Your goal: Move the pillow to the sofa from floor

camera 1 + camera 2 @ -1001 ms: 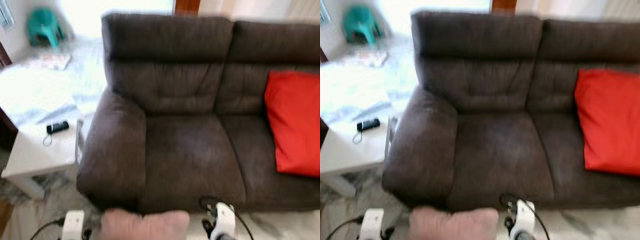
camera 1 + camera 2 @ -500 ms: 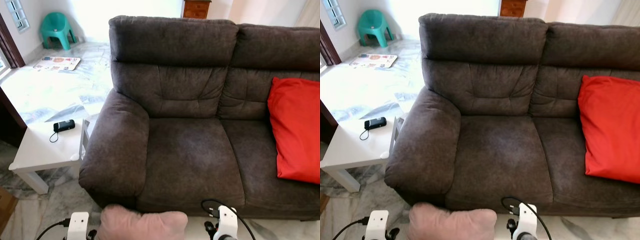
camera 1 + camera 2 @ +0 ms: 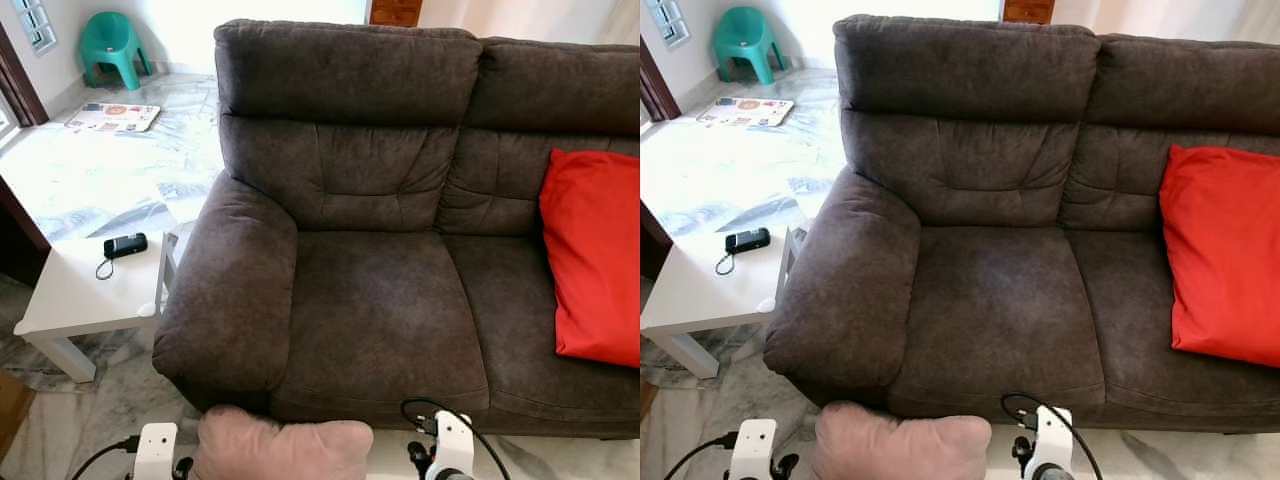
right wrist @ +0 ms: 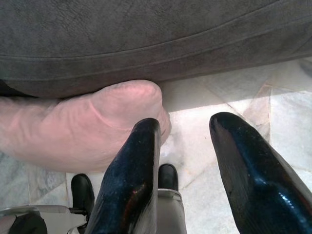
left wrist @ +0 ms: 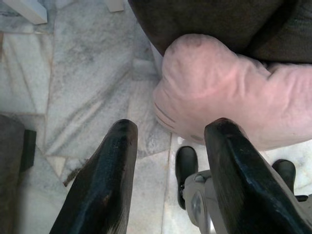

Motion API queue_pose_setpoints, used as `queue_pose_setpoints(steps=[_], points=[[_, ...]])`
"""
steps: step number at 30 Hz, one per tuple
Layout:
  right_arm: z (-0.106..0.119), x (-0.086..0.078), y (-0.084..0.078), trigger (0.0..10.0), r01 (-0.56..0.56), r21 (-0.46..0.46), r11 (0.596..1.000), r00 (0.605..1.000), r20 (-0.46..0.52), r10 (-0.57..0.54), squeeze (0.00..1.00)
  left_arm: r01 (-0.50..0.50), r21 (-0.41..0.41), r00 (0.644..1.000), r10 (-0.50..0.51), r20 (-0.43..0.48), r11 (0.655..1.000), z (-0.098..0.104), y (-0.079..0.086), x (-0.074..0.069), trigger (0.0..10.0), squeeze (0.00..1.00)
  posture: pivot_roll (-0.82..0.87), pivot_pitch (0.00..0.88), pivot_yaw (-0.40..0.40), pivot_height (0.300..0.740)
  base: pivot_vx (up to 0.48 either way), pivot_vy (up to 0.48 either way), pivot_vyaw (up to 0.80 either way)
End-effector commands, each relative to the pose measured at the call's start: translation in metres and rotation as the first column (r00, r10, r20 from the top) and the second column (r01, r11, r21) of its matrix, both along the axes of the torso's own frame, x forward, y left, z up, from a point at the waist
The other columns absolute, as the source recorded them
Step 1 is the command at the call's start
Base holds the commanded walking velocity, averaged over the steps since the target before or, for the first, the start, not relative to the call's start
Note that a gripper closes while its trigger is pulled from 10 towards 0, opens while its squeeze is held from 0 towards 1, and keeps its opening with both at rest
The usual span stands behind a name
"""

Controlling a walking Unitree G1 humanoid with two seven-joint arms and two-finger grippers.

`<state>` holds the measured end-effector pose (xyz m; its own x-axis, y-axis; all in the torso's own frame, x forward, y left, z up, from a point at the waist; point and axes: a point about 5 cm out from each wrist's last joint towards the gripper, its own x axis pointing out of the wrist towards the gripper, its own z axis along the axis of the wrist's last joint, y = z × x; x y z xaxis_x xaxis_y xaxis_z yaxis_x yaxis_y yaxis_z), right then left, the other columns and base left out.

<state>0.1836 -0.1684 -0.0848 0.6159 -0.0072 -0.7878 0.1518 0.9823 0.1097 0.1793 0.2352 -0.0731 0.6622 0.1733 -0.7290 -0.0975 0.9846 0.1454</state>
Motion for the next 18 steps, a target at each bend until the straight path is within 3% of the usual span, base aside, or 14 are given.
queue_pose_setpoints(steps=[1,10,16,18], points=[[0.002,0.003,0.000,10.0,-0.010,0.001,1.000,1.000,0.017,0.010,0.00,-0.011,-0.005,1.000,0.011,0.001,1.000,0.000,-0.002,0.001,10.0,0.00,0.13,0.000,-0.074,0.740,0.000,0.000,0.00],[0.003,0.006,0.001,10.0,-0.017,0.004,1.000,1.000,0.026,0.017,0.00,-0.028,-0.010,0.999,0.028,0.015,1.000,0.000,-0.001,0.001,10.0,0.00,0.13,0.000,-0.076,0.695,0.000,0.000,0.00],[0.003,0.005,-0.002,10.0,-0.015,-0.020,1.000,1.000,0.019,0.016,0.00,-0.038,-0.016,0.999,0.038,0.026,0.999,0.001,-0.001,0.002,10.0,0.00,0.13,0.000,-0.076,0.695,0.000,0.000,0.00],[0.005,0.008,-0.004,10.0,-0.011,-0.024,1.000,0.999,0.044,0.012,0.00,-0.040,-0.012,0.996,0.041,0.080,0.999,0.007,-0.001,0.011,10.0,0.00,0.13,0.000,-0.076,0.695,0.000,0.000,0.00]])
